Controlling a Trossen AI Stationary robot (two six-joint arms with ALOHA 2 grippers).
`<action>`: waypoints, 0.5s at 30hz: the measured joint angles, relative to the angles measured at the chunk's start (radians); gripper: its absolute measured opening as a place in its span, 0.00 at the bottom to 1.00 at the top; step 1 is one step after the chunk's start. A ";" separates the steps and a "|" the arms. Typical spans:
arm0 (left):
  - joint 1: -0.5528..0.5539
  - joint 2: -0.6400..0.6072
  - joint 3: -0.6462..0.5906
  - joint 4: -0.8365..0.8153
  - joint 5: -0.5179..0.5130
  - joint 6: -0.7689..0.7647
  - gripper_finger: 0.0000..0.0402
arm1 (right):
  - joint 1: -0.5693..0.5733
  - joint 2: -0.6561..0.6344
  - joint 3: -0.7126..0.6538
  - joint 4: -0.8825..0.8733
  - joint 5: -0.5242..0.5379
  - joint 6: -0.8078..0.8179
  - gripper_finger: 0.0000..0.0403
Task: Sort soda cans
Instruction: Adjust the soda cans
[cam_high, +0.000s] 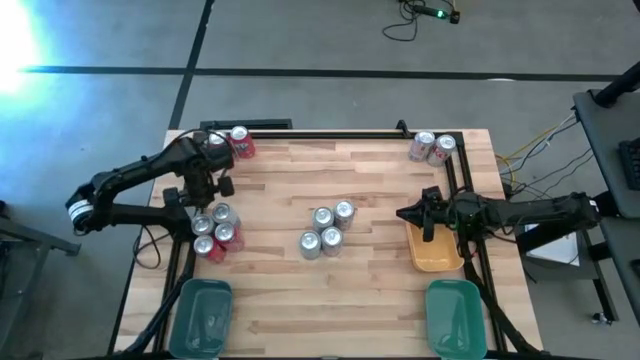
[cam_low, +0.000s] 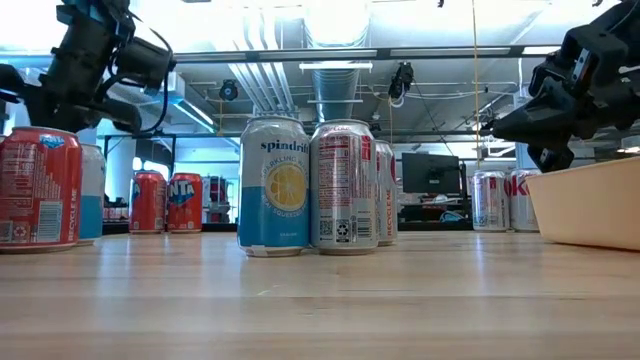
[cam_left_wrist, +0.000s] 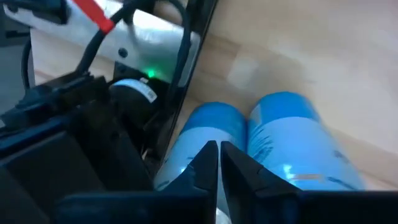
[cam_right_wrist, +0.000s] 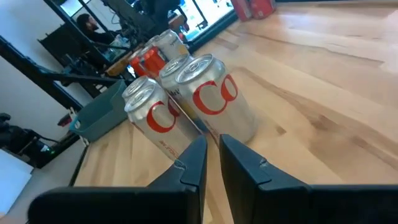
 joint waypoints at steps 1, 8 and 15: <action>0.000 0.000 -0.007 0.000 0.013 0.000 0.00 | 0.000 0.002 0.000 0.002 -0.004 0.002 0.10; -0.031 0.002 -0.034 0.000 0.079 0.026 0.00 | 0.000 0.001 0.000 -0.001 -0.023 -0.001 0.10; -0.108 0.006 -0.013 0.006 0.144 0.031 0.00 | 0.000 0.001 0.000 -0.006 -0.026 -0.046 0.10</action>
